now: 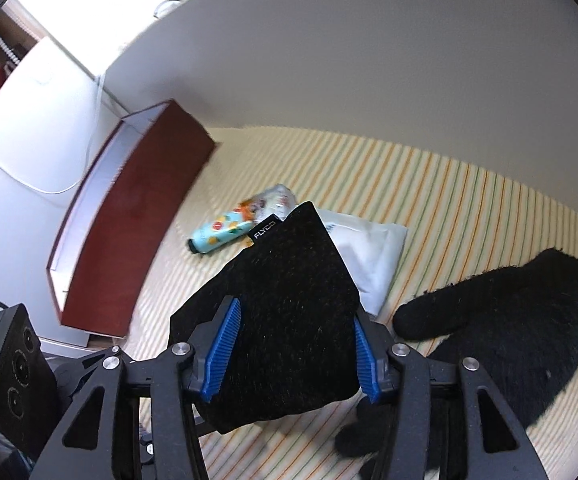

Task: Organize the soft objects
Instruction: 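Lift the black pouch with the right tool and carry it over the shoebox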

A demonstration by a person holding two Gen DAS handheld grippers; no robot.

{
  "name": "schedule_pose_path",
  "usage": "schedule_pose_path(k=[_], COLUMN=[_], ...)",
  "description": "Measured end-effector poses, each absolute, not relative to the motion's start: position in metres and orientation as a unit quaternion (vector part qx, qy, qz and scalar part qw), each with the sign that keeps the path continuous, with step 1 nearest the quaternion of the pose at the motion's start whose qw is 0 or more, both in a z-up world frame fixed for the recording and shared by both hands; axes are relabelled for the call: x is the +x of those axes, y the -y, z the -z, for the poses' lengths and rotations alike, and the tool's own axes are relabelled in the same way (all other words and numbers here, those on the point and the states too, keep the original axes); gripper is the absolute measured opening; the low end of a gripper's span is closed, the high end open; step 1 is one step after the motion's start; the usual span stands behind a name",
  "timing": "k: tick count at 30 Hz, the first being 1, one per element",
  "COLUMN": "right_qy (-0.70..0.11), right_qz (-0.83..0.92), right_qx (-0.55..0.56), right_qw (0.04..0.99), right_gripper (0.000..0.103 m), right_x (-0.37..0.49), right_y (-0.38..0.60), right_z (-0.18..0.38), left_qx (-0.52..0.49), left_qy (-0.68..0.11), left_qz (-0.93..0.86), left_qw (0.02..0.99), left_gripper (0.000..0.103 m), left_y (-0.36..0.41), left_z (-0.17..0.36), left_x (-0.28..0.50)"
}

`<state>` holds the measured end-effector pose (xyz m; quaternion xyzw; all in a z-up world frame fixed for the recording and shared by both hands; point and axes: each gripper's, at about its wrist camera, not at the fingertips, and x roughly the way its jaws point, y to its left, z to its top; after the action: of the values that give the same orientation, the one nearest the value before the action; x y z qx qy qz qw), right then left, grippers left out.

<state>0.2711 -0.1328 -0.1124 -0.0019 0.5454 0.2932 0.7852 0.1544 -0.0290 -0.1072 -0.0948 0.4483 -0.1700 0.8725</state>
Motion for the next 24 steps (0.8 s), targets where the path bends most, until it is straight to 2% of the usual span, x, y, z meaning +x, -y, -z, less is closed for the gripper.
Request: schedule_pose_path(k=[9,14,24], right_qy=[-0.501,-0.473,-0.446], right_qz=[-0.325,-0.358,-0.410], right_qx=[-0.016,-0.034,-0.078], right_qw=[0.802,0.804,0.792], right_gripper=[0.049,0.049,0.049], right_x=[0.250,0.244,0.234], right_y=[0.102,0.057,-0.046], right_z=[0.061,0.032,0.017], left_qx=[-0.092,-0.099,-0.111], left_qy=[-0.409,-0.382,-0.353], left_qz=[0.160,0.137,0.066], left_qw=[0.894,0.908,0.927], left_gripper=[0.047,0.047,0.047], left_y=[0.003,-0.036,-0.114], left_z=[0.071,0.051,0.029], left_x=[0.130,0.121,0.109])
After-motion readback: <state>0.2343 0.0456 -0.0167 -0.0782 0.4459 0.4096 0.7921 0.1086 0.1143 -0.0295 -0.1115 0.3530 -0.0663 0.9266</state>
